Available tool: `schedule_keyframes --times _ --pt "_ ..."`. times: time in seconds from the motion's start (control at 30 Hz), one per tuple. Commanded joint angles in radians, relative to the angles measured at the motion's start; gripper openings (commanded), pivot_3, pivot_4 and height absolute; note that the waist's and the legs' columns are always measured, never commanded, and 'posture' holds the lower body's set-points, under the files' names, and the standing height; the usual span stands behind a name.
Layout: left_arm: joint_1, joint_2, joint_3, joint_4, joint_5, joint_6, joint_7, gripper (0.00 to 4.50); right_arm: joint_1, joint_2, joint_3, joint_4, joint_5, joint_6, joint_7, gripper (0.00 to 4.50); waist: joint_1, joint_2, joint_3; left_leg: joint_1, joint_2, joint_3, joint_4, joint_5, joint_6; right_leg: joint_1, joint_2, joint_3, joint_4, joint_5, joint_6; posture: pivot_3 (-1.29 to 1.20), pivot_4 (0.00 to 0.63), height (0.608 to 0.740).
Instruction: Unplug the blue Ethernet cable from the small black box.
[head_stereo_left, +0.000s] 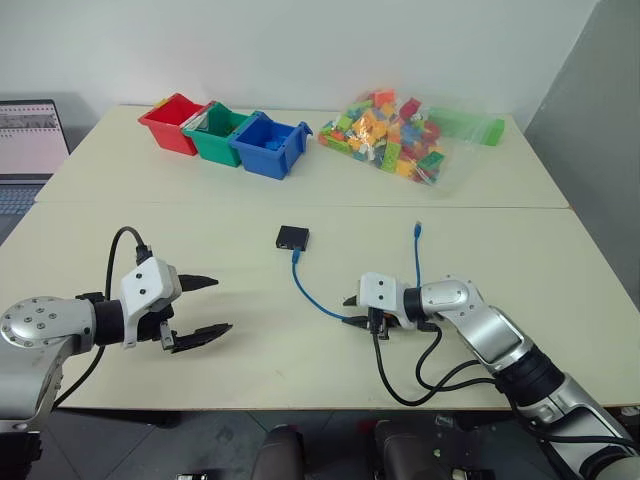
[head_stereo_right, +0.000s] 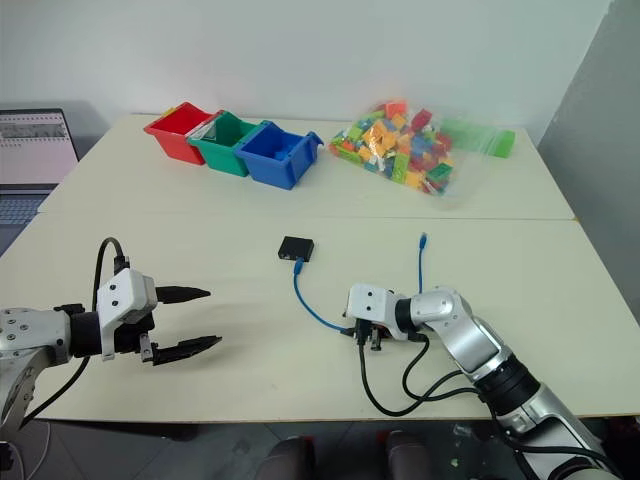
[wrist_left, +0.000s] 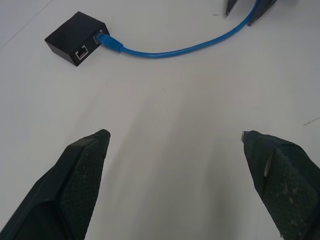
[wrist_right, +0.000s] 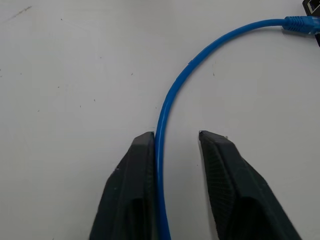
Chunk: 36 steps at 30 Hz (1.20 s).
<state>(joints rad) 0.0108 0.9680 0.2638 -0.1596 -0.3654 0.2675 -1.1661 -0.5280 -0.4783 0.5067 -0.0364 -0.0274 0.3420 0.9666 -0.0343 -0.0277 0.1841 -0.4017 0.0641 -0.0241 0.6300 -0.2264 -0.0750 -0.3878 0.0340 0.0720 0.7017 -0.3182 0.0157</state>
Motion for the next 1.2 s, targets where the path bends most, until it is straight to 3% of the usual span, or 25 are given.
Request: schedule_keyframes --times 0.03,0.1,0.3,0.53,0.67,0.73,0.77,0.9,1.07,1.2 --pt "-0.028 -0.002 -0.011 -0.005 -0.001 -0.016 0.002 4.5 0.005 -0.05 -0.015 0.019 -0.049 -0.026 -0.003 0.43 0.002 0.0 0.0 0.0 0.0 0.0 0.0 0.0 0.0 0.0 0.0 0.0 0.0 0.0 0.0 0.0 0.15 0.74" --pt "-0.034 -0.003 -0.021 -0.002 0.001 -0.019 0.0 4.5 0.007 -0.086 -0.033 0.033 -0.051 -0.062 0.009 0.04 0.002 0.0 0.0 0.0 0.0 0.0 0.0 0.0 0.0 0.0 0.0 0.0 0.0 0.0 0.0 0.0 0.15 0.74" --pt "-0.06 -0.01 -0.047 0.008 0.005 -0.022 0.003 4.5 0.029 -0.218 -0.108 0.043 -0.014 -0.115 0.071 0.04 0.005 0.0 0.0 0.0 -0.001 0.0 0.001 0.0 0.0 0.001 -0.001 0.0 0.0 0.0 0.0 0.0 0.15 0.74" --pt "-0.097 -0.02 -0.092 0.033 0.014 -0.036 -0.009 4.5 0.113 -0.466 -0.217 0.008 0.026 -0.222 0.227 0.04 0.008 0.0 0.0 0.0 -0.002 0.0 0.0 0.0 0.0 0.001 -0.002 0.0 -0.001 0.0 0.0 0.0 0.15 0.74" --pt "-0.129 -0.028 -0.115 0.051 0.018 -0.042 -0.013 4.5 0.129 -0.496 -0.216 -0.039 0.043 -0.242 0.284 0.04 -0.002 0.0 0.0 0.0 0.0 0.0 0.0 0.0 0.0 0.001 -0.001 0.0 -0.001 0.0 0.0 0.0 0.15 0.74" --pt "-0.138 -0.032 -0.124 0.055 0.019 -0.044 -0.013 4.5 0.112 -0.456 -0.227 -0.035 0.034 -0.242 0.249 0.04 -0.011 0.0 0.0 0.001 0.0 0.0 0.0 0.0 0.0 0.001 0.0 0.001 0.0 0.0 0.0 0.0 0.15 0.74" --pt "-0.14 -0.033 -0.127 0.056 0.02 -0.045 -0.013 4.5 0.105 -0.44 -0.232 -0.034 0.037 -0.237 0.241 0.38 -0.013 0.0 0.0 0.001 0.0 0.0 0.0 0.0 0.0 0.001 0.0 0.001 0.0 0.0 0.0 0.0 0.15 0.74" --pt "-0.135 -0.028 -0.126 0.056 0.015 -0.049 -0.017 4.5 0.093 -0.4 -0.26 -0.067 0.086 -0.164 0.245 1.03 -0.016 0.001 0.0 0.001 0.0 0.0 0.0 0.0 0.0 0.001 0.0 0.001 0.001 0.0 0.0 0.0 0.15 0.74" --pt "-0.117 -0.026 -0.12 0.05 0.011 -0.049 -0.019 4.5 0.062 -0.307 -0.305 -0.133 0.191 0.035 0.19 2.36 -0.016 0.001 0.0 0.001 0.0 0.0 0.0 0.0 0.0 0.001 0.0 0.001 0.001 0.0 0.0 0.0 0.15 0.74" --pt "-0.109 -0.03 -0.119 0.045 0.013 -0.049 -0.015 4.5 0.032 -0.134 -0.307 -0.135 0.175 0.179 -0.015 3.29 -0.016 0.001 0.0 0.001 0.0 0.0 0.0 0.0 0.0 0.001 0.0 0.0 0.002 0.0 0.0 0.0 0.15 0.74"
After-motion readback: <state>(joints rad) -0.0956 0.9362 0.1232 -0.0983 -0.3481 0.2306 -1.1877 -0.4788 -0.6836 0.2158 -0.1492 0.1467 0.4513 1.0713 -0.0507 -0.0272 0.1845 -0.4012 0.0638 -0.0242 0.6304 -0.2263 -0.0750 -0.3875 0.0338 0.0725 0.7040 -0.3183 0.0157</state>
